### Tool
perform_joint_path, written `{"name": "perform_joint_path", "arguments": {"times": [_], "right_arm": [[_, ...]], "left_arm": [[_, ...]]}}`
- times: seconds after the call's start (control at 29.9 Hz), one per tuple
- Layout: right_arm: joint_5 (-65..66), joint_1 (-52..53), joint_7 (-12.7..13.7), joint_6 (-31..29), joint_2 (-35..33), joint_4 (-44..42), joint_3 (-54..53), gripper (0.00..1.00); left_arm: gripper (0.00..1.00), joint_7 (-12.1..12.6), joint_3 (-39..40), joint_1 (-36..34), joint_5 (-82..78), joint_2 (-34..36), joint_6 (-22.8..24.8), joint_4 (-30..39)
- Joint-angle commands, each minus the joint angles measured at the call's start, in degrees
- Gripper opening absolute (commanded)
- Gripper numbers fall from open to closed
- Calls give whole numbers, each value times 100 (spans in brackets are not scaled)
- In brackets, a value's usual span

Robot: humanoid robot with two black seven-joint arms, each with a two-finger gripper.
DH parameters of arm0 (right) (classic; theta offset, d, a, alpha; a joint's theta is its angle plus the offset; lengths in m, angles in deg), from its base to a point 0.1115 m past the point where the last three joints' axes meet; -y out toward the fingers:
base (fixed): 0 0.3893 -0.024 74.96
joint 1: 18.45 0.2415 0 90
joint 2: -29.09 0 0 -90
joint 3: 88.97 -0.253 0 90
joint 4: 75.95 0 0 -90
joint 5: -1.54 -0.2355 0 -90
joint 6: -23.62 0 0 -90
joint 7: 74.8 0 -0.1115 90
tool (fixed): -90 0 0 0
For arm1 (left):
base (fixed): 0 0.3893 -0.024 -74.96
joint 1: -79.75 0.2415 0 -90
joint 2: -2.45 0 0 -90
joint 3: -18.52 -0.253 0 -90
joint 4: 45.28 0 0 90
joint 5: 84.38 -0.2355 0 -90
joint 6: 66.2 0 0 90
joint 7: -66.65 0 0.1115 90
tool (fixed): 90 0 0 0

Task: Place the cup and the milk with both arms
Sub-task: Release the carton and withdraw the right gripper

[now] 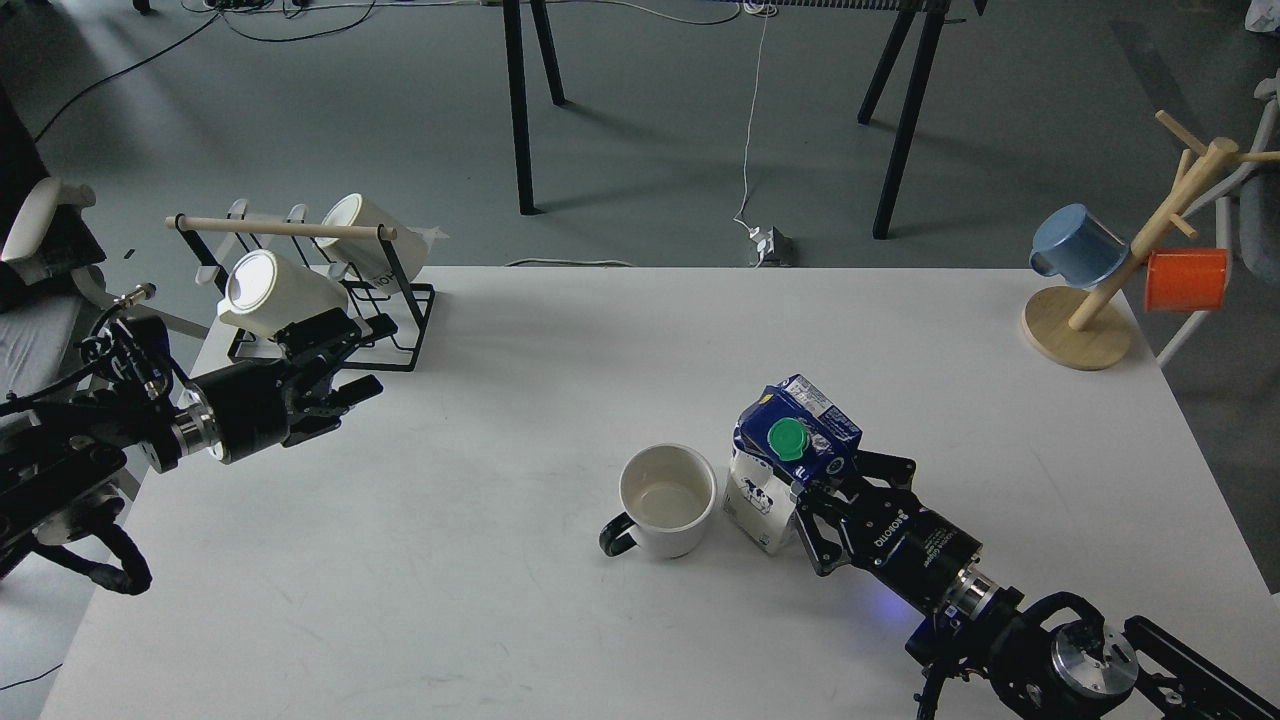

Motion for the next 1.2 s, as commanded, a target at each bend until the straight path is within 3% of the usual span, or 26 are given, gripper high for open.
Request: {"name": "perform_joint_path", "arguments": {"times": [0.0,0.03,0.07,0.27,0.6,0.84,0.97,1.17], "right_arm": [[-1,-14,7,0,-6,9,-1,77],[-1,-32,-2,0,2,18,-1,93],[-1,-49,-2,0,2,27,-1,100],[-19,-313,7,0,-103,307,-106,100],[-36,-1402,-2,0,-1077,1248,-580,100],[-299,-2238,-116,0,-1816,1293,-2107,100],[-730,-1976,-125,0,-2141,802,-2865,100],[-766,-298,-125,0,-2494,-42,-2402,100]], "left_arm": [[100,0,0,2,-2,-3,0,-2],[100,0,0,2,-2,-12,0,-2],[100,0,0,2,-2,-12,0,-2],[100,0,0,-7,-2,6,0,-2],[100,0,0,-7,-2,6,0,-2],[100,0,0,46,-2,6,0,-2],[100,0,18,64,42,49,0,-11],[100,0,62,55,244,102,0,-99]]}}
